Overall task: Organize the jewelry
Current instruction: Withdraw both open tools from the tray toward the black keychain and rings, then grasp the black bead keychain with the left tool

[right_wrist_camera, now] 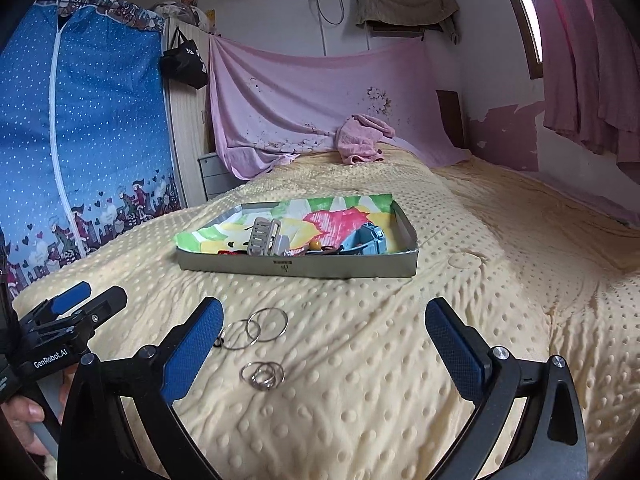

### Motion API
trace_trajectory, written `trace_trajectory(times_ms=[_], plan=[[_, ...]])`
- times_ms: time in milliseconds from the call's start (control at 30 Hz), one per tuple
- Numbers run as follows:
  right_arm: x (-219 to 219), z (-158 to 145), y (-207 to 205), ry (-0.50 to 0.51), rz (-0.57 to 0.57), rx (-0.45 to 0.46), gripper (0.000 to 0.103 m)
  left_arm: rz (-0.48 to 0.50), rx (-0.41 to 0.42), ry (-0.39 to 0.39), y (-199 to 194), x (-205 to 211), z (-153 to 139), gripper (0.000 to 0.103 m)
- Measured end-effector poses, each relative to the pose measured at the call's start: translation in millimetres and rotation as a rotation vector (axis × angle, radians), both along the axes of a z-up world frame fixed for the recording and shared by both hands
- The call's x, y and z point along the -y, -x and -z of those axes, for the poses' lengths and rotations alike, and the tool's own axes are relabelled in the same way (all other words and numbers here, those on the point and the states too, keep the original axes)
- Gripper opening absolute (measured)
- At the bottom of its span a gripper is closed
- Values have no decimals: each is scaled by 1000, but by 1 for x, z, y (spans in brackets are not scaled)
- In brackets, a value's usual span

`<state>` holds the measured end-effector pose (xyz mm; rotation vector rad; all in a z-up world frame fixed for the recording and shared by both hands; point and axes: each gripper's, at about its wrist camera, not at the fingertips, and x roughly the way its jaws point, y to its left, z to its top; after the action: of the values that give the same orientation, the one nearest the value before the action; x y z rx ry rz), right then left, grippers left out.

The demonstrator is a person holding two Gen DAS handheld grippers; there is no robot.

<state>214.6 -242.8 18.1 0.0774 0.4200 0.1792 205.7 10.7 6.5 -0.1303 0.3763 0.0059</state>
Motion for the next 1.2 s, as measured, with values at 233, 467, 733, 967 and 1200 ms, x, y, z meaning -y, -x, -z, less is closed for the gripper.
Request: trace_trajectory(times_ms=[233,467,733,967,1200], plan=[[-2,4,15,27,-6,-17,99,7,-21,-6,11,0,4,103],[-4,13,7,47,-21,-80,99,19,-101,-7,2,0,13,103],[-14,25,-7,67,-68,-154,99,62,-212,12,-21,-1,25,103],[-20,34,-17,71,-109,-208,74,144,-242,24,-36,3,27,102],[-22,40,-25,59,-117,-235,56,214,-251,35,-48,7,26,91]])
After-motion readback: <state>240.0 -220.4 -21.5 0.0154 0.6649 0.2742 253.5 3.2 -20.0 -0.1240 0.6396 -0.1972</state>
